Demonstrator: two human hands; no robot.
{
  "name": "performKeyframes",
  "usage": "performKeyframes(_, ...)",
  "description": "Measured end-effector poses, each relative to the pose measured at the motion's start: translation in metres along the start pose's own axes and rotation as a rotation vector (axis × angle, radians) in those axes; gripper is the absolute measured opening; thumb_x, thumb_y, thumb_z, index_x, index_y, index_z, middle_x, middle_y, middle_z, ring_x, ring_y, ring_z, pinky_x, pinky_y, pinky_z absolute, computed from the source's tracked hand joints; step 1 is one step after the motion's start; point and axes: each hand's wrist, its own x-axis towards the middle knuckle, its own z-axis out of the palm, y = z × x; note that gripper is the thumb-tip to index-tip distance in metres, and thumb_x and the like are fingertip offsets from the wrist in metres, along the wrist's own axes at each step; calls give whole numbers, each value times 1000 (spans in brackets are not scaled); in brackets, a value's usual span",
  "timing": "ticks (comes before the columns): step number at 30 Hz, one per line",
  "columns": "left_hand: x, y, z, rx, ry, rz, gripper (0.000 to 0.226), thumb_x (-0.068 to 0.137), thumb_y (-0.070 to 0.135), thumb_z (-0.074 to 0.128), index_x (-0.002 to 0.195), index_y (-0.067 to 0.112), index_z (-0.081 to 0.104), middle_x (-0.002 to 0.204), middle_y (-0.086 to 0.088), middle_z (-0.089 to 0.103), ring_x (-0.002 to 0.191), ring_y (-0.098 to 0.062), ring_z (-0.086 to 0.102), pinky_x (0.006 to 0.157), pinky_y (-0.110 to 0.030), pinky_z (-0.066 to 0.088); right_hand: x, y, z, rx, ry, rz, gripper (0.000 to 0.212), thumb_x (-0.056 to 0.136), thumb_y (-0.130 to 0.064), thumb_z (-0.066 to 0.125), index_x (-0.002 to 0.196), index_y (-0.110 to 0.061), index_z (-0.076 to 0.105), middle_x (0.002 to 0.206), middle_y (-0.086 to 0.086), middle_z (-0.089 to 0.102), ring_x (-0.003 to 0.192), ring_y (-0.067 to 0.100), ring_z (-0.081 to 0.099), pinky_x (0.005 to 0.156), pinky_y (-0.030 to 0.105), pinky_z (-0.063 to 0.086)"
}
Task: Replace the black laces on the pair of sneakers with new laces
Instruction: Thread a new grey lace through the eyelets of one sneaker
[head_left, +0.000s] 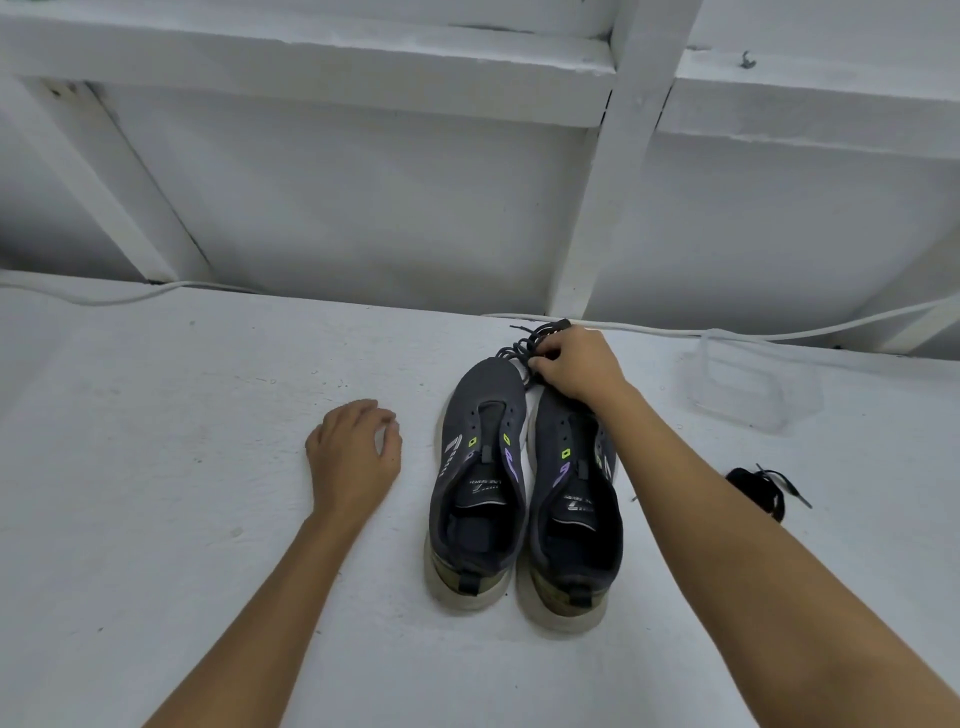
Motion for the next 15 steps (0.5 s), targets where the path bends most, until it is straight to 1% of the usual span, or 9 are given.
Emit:
performKeyframes(2, 14, 14, -4, -82, -23, -23, 18, 95, 24, 58, 101, 15, 73, 112, -1, 69, 106, -28, 60, 87, -43, 47, -4, 1, -2, 19, 22, 8, 19, 89, -35, 71, 104, -27, 79, 108, 2, 72, 104, 24, 63, 79, 30, 48)
performKeyframes(3, 23, 24, -7, -160, -50, -28, 17, 96, 23, 58, 101, 15, 72, 109, 0, 70, 103, -25, 61, 86, -39, 47, -7, 1, -3, 27, 37, 15, 19, 89, -36, 71, 104, -27, 79, 108, 1, 72, 104, 24, 63, 79, 31, 48)
performKeyframes(5, 43, 46, -14, -346, -121, -42, 19, 97, 22, 57, 102, 15, 73, 105, 4, 71, 101, -16, 62, 88, -29, 45, -11, 2, -6, 37, 79, 33, 19, 89, -39, 71, 102, -28, 79, 108, -2, 72, 105, 22, 63, 77, 30, 47)
performKeyframes(7, 63, 70, -20, -436, -211, -45, 20, 97, 23, 57, 103, 16, 74, 101, 7, 71, 95, -9, 62, 85, -20, 41, -15, 2, -9, 28, 122, 62, 18, 89, -43, 71, 98, -29, 78, 109, -5, 72, 106, 21, 63, 75, 29, 44)
performKeyframes(9, 82, 91, -20, -405, -308, -2, 21, 96, 25, 57, 105, 17, 74, 100, 9, 70, 94, -7, 61, 84, -18, 40, -18, 1, -11, 3, 154, 99, 22, 87, -49, 71, 93, -29, 77, 109, -7, 71, 106, 21, 63, 74, 29, 41)
performKeyframes(10, 90, 99, -18, -382, -356, 18, 21, 95, 26, 58, 107, 18, 74, 104, 9, 70, 97, -7, 61, 86, -19, 40, -19, 1, -12, -4, 165, 113, 24, 86, -51, 71, 92, -29, 77, 108, -7, 71, 105, 20, 63, 73, 29, 40)
performKeyframes(13, 108, 115, -4, -301, -509, 49, 33, 93, 31, 63, 123, 22, 69, 122, 4, 68, 112, -14, 61, 98, -24, 43, -21, 0, -12, -15, 172, 129, 26, 85, -53, 71, 84, -27, 73, 100, -6, 70, 101, 21, 63, 71, 29, 38)
performKeyframes(15, 115, 122, 5, -206, -592, 86, 39, 92, 33, 63, 130, 23, 65, 132, 1, 64, 122, -17, 57, 102, -25, 39, -22, 0, -12, -15, 169, 127, 25, 84, -52, 72, 78, -27, 68, 93, -7, 63, 99, 21, 62, 70, 29, 37)
